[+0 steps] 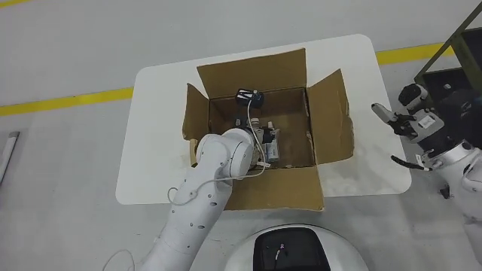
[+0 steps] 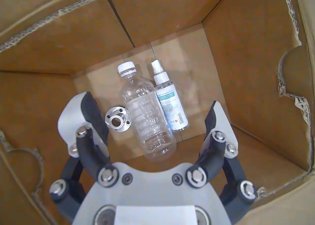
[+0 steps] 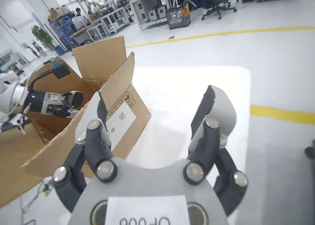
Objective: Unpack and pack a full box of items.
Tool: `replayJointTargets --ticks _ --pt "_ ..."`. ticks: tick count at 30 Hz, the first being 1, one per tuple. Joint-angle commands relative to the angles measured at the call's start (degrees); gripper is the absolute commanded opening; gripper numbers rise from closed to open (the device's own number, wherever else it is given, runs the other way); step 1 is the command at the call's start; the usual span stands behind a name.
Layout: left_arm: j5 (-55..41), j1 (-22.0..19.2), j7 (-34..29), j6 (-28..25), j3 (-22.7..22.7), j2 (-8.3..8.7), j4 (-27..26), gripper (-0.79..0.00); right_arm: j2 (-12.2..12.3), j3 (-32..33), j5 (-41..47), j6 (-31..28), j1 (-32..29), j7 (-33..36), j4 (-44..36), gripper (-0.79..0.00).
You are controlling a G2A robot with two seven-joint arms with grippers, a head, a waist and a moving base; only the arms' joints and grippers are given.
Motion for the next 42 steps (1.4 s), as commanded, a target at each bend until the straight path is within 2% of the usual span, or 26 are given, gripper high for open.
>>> replayJointTargets --ticks 1,4,23,31,42 --pt "0.0 0.0 0.0 0.0 0.0 0.00 0.0 0.000 0.0 1.3 -5.4 0.3 -1.4 -3.5 -1.6 0.000" --pt "0.0 0.0 0.0 0.0 0.0 0.00 0.0 0.000 0.0 1.9 -9.7 0.7 -2.7 -6.6 -2.3 0.000" --pt "0.0 0.0 0.0 0.0 0.0 0.00 0.0 0.000 -0.1 1.7 -9.3 1.5 -1.9 -7.8 -2.7 0.000" --pt "0.0 0.0 0.0 0.0 0.0 0.00 0.0 0.000 -0.4 -0.1 -7.6 5.6 0.4 -2.3 -3.0 0.000" --pt "0.0 0.0 0.0 0.0 0.0 0.00 0.0 0.000 -0.4 -0.3 -7.7 5.8 0.6 -2.0 -3.2 0.000"
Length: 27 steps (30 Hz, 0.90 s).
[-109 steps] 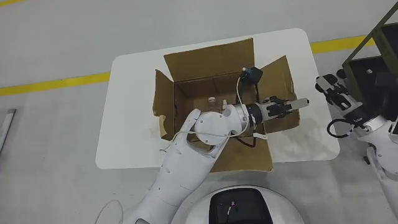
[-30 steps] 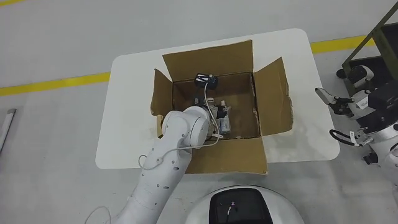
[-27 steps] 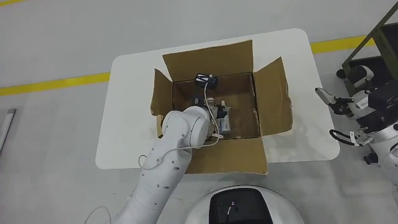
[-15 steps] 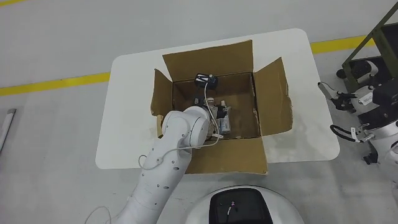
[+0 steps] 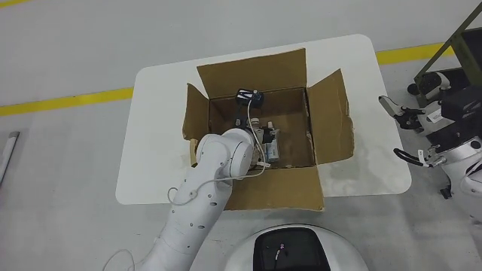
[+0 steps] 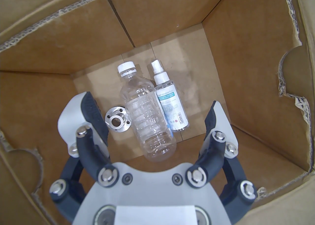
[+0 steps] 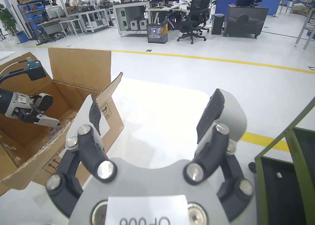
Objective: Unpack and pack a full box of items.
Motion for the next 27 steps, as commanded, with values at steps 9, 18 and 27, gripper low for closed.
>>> replayJointTargets --ticks 9,18,27 --pt "0.0 0.0 0.0 0.0 0.0 0.00 0.0 0.000 0.0 0.0 0.0 0.0 0.0 0.0 0.0 0.000" --pt "0.0 0.0 0.0 0.0 0.0 0.00 0.0 0.000 0.0 0.0 0.0 0.0 0.0 0.0 0.0 0.000" --pt "-0.4 0.8 0.9 -0.1 -0.3 0.05 0.4 0.000 0.0 0.0 0.0 0.0 0.0 0.0 0.0 0.000"
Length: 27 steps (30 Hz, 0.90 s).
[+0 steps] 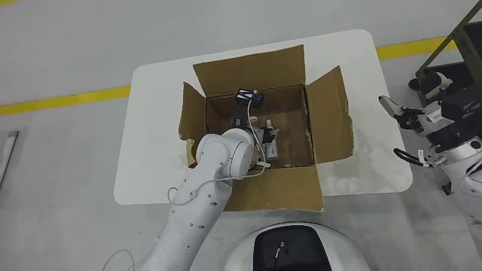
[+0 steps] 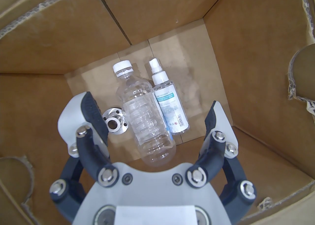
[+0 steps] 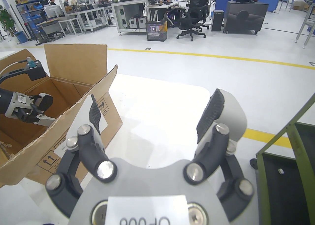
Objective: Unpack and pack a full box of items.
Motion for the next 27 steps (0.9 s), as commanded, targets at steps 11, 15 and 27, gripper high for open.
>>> replayJointTargets --ticks 11,15,27 --pt "-0.6 0.4 0.2 0.3 -2.0 -0.10 5.3 0.000 0.0 0.0 0.0 0.0 0.0 0.0 0.0 0.000" --pt "0.6 -0.3 -1.0 0.2 -1.6 -0.22 8.0 0.000 0.0 0.0 0.0 0.0 0.0 0.0 0.0 0.000" --pt "-0.9 -1.2 -1.4 0.3 -0.7 -1.04 11.5 -0.132 0.0 0.0 0.0 0.0 0.0 0.0 0.0 0.000"
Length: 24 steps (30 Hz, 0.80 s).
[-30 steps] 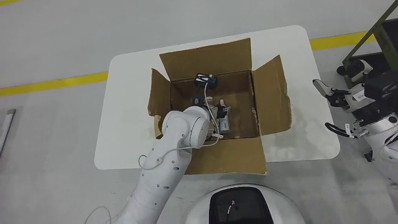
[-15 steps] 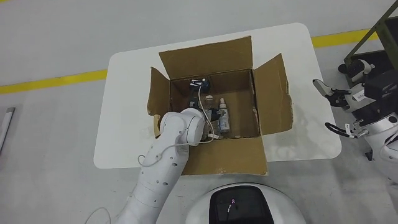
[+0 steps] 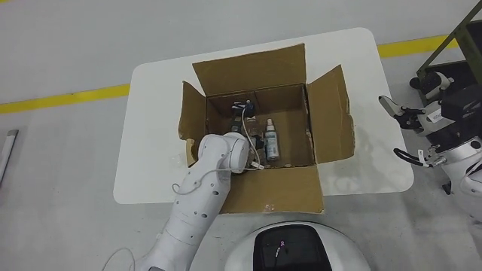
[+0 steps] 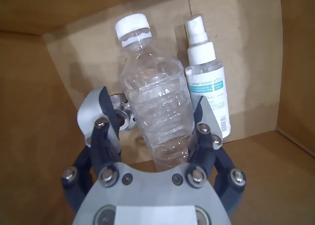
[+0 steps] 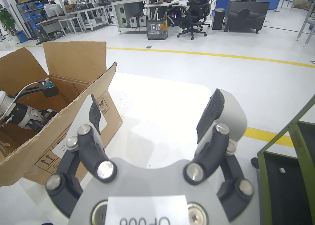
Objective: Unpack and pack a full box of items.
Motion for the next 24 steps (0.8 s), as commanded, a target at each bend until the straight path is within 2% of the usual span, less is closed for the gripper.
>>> replayJointTargets --ticks 1,6,8,11,12,13,15,19,20,24 --pt "-0.4 -0.1 0.0 0.0 0.1 -0.12 0.5 -0.142 0.0 0.0 0.0 0.0 0.0 0.0 0.0 0.000" --pt "0.5 -0.6 -0.3 0.0 0.5 -0.33 1.4 -0.117 0.0 0.0 0.0 0.0 0.0 0.0 0.0 0.000" --pt "0.4 -0.6 -0.3 0.2 0.5 -0.42 1.5 -0.135 0.0 0.0 0.0 0.0 0.0 0.0 0.0 0.000" --pt "0.6 -0.5 -0.4 0.1 0.5 -0.49 1.6 -0.219 0.0 -0.1 0.1 -0.1 0.0 0.0 -0.1 0.000" --pt "0.5 -0.4 -0.3 0.3 0.4 -0.52 1.6 -0.286 0.0 -0.3 0.7 -0.5 -0.1 0.2 -0.4 0.000" --pt "0.3 -0.3 -0.3 0.4 0.3 -0.56 1.6 -0.397 -0.1 -0.3 1.5 -0.4 -0.2 0.7 -0.6 0.000" --pt "0.0 -0.2 -0.3 0.5 0.1 -0.61 1.6 -0.474 -0.1 -0.4 3.6 -0.5 -0.1 2.7 -1.2 0.000" --pt "0.5 0.1 -0.3 0.3 -0.1 -0.60 1.3 -0.763 -0.2 -0.5 10.3 0.3 0.3 7.3 -2.3 0.000" --pt "0.5 0.2 -0.3 0.3 -0.2 -0.60 1.1 -0.785 -0.2 -0.8 13.4 0.1 0.5 8.8 -2.8 0.000" --pt "0.6 0.7 -0.5 0.2 -0.6 -0.59 0.1 -0.785 -0.2 -1.6 22.6 0.6 1.2 15.7 -4.3 0.000"
